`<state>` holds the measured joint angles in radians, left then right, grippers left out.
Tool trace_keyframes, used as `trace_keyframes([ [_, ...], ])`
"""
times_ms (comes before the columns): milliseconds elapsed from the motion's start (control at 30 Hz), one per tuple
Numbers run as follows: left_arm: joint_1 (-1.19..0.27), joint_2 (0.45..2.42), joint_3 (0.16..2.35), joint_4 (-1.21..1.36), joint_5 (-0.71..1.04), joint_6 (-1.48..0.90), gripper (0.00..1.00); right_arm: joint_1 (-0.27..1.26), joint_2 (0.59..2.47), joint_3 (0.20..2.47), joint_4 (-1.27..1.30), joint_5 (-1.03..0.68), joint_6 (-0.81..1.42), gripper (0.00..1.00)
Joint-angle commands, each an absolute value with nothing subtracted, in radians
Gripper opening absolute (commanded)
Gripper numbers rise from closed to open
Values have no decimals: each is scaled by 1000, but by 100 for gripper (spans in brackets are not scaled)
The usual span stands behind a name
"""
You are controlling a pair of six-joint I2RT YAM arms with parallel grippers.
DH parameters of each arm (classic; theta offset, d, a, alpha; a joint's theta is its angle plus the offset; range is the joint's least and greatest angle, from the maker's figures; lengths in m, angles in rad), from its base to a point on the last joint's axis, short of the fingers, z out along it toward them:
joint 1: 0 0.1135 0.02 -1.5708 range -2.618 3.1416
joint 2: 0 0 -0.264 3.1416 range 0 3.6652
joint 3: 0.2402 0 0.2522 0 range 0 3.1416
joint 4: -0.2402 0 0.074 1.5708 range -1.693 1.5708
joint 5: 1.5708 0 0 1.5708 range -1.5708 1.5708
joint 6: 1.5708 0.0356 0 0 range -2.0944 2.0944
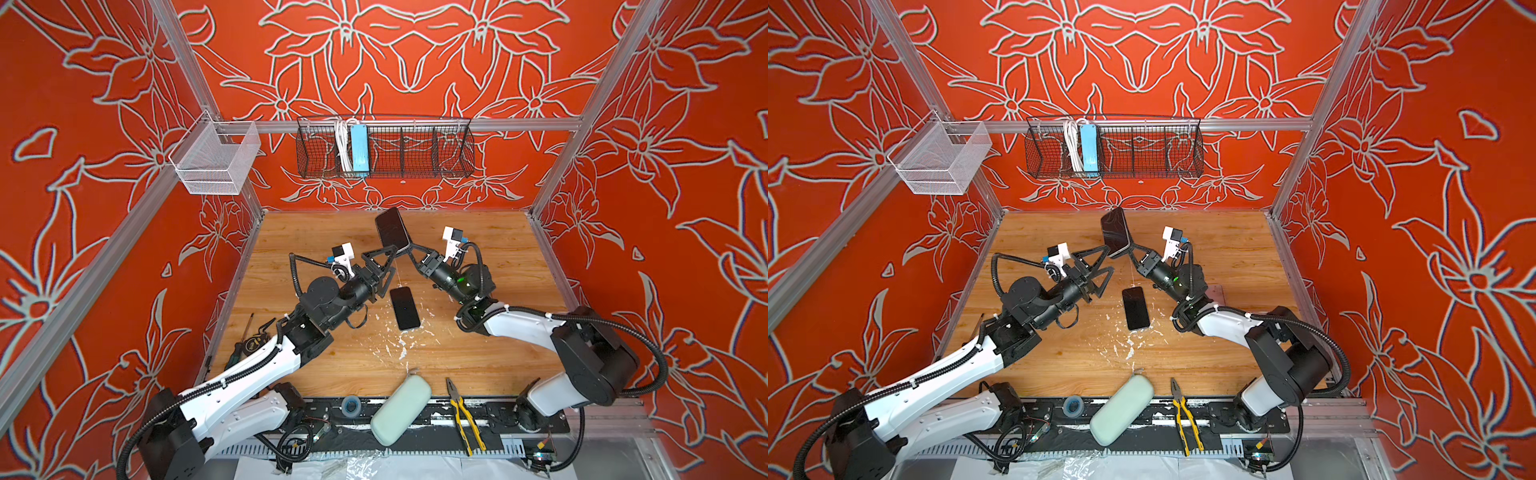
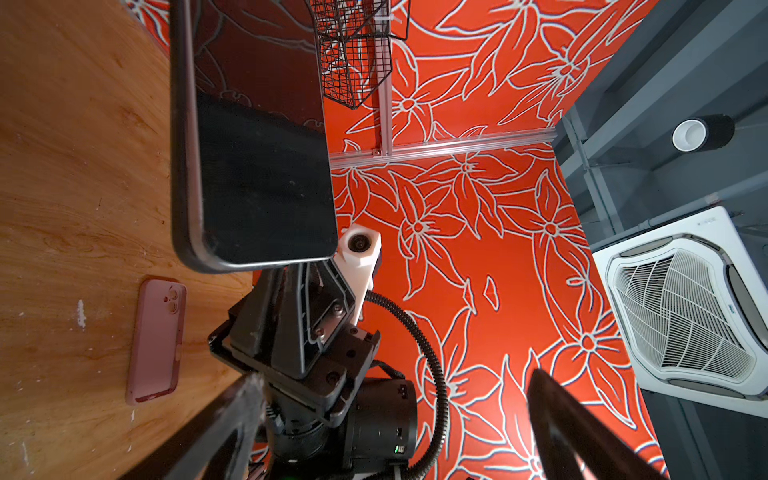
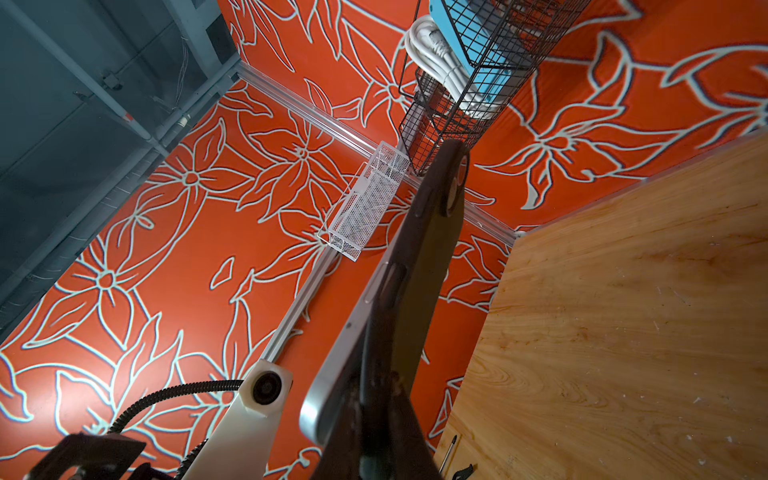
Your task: Take the phone out of the phone case
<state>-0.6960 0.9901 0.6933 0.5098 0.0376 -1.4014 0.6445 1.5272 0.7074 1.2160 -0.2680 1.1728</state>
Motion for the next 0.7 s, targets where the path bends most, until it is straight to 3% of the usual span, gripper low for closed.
trace_keyframes([
  [0, -705, 1023, 721, 557, 17, -1379, 97, 653, 1528, 763, 1313, -256, 1160, 3],
  [667, -713, 1064, 704, 646, -69, -1425, 97, 673, 1564, 793, 1320, -239, 1154, 3],
])
